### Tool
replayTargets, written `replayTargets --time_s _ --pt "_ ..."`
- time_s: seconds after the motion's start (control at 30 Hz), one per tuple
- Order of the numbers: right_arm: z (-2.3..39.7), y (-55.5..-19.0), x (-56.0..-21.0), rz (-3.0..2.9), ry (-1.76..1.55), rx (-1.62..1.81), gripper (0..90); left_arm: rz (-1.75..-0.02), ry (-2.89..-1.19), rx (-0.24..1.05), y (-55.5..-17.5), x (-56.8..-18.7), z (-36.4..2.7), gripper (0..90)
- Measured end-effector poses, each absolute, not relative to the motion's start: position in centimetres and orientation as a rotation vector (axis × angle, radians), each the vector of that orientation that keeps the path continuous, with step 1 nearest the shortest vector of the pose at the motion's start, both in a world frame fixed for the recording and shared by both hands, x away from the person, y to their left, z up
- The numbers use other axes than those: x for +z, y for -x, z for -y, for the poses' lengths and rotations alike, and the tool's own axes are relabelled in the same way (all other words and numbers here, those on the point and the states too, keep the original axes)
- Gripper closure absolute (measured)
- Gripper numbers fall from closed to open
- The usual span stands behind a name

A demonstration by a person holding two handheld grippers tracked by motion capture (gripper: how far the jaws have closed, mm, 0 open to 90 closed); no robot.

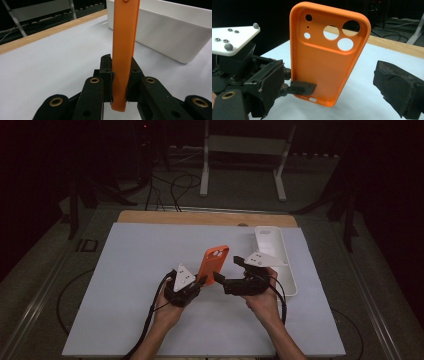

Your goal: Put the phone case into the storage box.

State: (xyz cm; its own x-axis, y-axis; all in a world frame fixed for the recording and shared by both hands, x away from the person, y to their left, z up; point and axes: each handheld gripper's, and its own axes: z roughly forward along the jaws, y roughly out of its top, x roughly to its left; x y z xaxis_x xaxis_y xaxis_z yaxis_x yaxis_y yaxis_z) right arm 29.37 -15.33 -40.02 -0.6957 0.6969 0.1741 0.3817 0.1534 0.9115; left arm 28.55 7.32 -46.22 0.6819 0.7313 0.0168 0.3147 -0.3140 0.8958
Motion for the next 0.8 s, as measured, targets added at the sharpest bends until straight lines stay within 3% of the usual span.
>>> replayTargets --time_s 0.8 --pt "13.8 -30.1 -39.2 -2.066 -1.197 1.578 10.9 -0.828 -1.914 0.579 -27.9 -46.9 -6.3 80.4"
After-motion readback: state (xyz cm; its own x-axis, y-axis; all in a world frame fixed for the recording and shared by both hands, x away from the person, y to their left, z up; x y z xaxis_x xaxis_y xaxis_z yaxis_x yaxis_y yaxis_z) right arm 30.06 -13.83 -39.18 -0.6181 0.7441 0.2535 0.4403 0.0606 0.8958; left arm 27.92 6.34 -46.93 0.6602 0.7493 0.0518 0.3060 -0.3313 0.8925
